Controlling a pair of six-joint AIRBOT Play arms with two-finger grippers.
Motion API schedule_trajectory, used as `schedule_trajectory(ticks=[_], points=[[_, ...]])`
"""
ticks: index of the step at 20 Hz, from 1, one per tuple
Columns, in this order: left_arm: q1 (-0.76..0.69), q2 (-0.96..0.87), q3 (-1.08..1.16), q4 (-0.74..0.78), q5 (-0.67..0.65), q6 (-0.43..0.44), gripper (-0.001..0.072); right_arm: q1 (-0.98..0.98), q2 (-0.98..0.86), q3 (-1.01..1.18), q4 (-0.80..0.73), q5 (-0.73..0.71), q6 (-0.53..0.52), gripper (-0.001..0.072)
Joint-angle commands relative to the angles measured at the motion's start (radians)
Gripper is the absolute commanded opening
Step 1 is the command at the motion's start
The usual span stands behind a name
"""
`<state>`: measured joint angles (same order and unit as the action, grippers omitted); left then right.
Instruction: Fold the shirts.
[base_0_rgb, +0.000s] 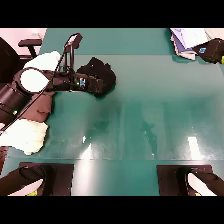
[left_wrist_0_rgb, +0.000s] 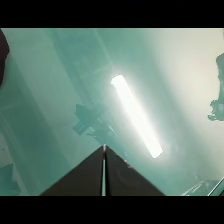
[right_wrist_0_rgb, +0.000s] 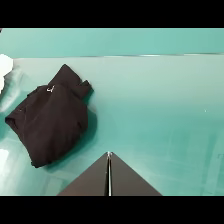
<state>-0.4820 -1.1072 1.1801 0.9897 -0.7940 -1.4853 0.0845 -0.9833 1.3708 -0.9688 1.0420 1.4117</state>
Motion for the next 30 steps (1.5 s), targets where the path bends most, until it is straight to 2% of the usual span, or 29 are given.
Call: schedule_trajectory(ticks=[1, 13, 15, 16, 17, 18, 20, 22, 26, 30], points=[[0.000, 0.000, 0.000, 0.001, 0.000, 0.000, 0.0026, -0.001, 0.000, 0.001, 0.000, 0.000, 0.000, 0.0019], [0.000, 0.000, 0.000, -0.019, 0.009, 0.000, 0.0026, -0.001, -0.002, -0.002, 0.001, -0.001, 0.000, 0.0019], [0.000, 0.000, 0.000, 0.029, 0.098, 0.001, 0.0028, 0.000, -0.002, -0.002, 0.001, -0.016, 0.001, 0.0019], [0.003, -0.001, 0.000, 0.094, 0.140, 0.000, 0.0185, 0.000, -0.002, -0.002, 0.001, -0.028, 0.000, 0.0019], [0.006, -0.009, 0.000, 0.172, 0.180, -0.022, 0.0467, 0.000, -0.002, -0.002, 0.001, -0.045, 0.001, 0.0019], [0.019, -0.024, -0.001, 0.232, 0.206, -0.087, 0.0502, 0.000, -0.002, -0.001, 0.001, -0.060, 0.000, 0.0019], [0.085, -0.087, -0.001, 0.289, 0.207, -0.192, 0.0501, 0.000, -0.002, -0.001, 0.001, -0.079, 0.000, 0.0019], [0.157, -0.177, -0.001, 0.276, 0.218, -0.245, 0.0501, 0.000, -0.002, -0.001, 0.002, -0.081, 0.001, 0.0019], [0.198, -0.375, 0.010, 0.194, 0.334, -0.242, 0.0501, 0.011, -0.002, -0.001, 0.033, -0.086, 0.001, 0.0019], [0.198, -0.528, 0.085, 0.146, 0.339, -0.242, 0.0501, 0.011, -0.002, -0.002, 0.032, -0.092, 0.001, 0.0019]])
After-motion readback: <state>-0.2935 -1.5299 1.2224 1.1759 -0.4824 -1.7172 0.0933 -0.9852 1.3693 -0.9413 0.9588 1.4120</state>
